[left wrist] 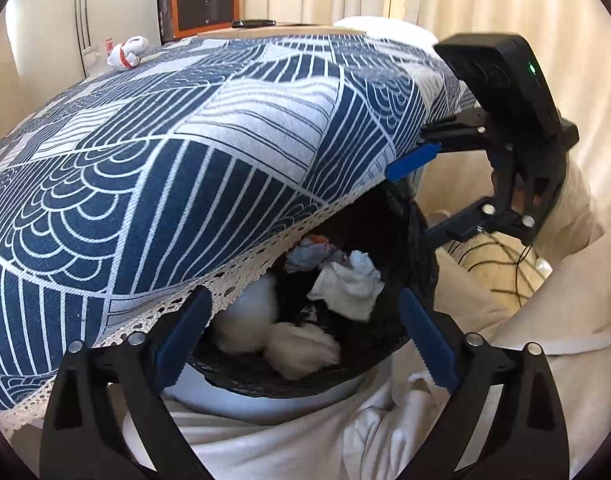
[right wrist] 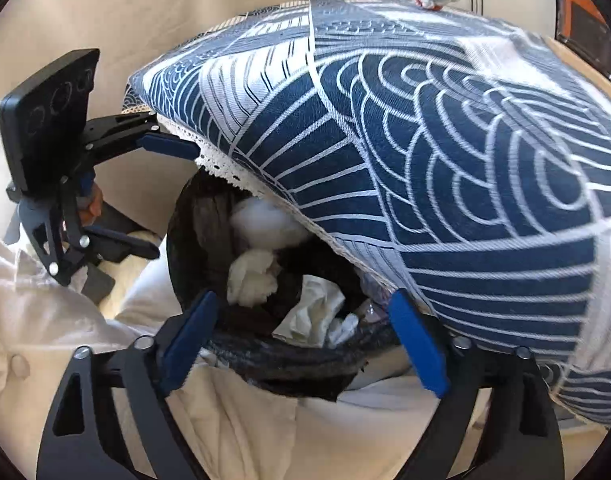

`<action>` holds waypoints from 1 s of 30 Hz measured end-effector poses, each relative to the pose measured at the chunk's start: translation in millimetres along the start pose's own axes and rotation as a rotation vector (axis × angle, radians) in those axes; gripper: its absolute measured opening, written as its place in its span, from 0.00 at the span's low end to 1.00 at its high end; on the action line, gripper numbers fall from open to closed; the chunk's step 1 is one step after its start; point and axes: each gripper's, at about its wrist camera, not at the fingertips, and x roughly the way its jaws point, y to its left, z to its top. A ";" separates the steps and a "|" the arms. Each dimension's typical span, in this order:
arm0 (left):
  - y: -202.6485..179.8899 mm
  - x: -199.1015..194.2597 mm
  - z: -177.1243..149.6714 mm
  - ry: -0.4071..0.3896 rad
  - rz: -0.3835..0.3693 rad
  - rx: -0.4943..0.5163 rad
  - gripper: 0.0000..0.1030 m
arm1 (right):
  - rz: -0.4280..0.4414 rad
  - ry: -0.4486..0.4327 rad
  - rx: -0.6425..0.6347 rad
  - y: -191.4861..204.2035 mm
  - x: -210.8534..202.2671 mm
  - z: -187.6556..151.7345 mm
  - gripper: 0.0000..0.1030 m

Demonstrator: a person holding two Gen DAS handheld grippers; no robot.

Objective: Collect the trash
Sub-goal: 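Raise both open tools back over the table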

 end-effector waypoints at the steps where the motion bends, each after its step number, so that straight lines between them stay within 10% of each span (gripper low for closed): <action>1: 0.3 -2.2 -1.1 -0.013 -0.001 -0.001 0.93 | -0.004 -0.003 -0.003 1.7 -3.0 0.0 0.83; 30: 39.3 -95.9 27.7 -0.289 0.040 -0.007 0.94 | -0.207 -0.194 -0.021 27.4 -98.5 131.1 0.88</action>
